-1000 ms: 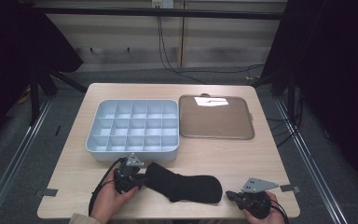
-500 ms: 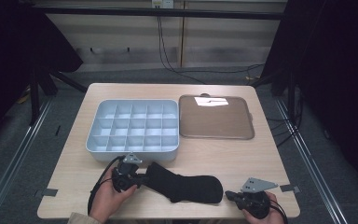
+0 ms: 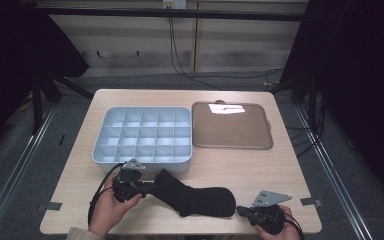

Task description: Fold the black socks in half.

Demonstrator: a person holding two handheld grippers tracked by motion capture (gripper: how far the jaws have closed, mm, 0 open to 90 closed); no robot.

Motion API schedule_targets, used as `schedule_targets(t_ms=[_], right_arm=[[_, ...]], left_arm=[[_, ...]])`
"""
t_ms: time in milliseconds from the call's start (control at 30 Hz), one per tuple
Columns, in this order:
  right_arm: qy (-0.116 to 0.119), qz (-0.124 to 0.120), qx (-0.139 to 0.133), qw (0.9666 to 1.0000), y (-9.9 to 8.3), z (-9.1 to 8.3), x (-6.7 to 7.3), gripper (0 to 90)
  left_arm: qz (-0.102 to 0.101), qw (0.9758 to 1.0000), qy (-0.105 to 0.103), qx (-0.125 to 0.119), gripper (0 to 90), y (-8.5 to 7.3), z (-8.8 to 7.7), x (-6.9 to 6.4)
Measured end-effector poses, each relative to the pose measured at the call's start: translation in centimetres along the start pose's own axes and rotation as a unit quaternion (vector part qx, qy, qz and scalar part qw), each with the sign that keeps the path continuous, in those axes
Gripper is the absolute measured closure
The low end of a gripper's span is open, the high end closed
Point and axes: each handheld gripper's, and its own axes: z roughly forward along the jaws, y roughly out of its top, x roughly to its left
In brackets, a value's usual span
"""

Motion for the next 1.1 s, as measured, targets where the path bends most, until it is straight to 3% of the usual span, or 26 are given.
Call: schedule_targets(t_ms=[300, 700, 1100], right_arm=[[0.009, -0.001, 0.001, 1.0000, 0.5, 0.6, 0.4, 90.0], [0.011, -0.007, 0.003, 0.9999, 1.2, 1.3, 1.0, 90.0], [0.013, -0.007, -0.002, 0.9999, 1.3, 1.6, 0.8, 90.0]], left_arm=[[-0.008, 0.9999, -0.015, -0.003, 79.9, 0.2, -0.6, 0.3], [-0.001, 0.9996, -0.028, -0.010, 79.8, 0.6, -1.4, 0.1], [0.004, 0.9997, -0.022, -0.005, 79.8, 0.9, -2.2, 0.6]])
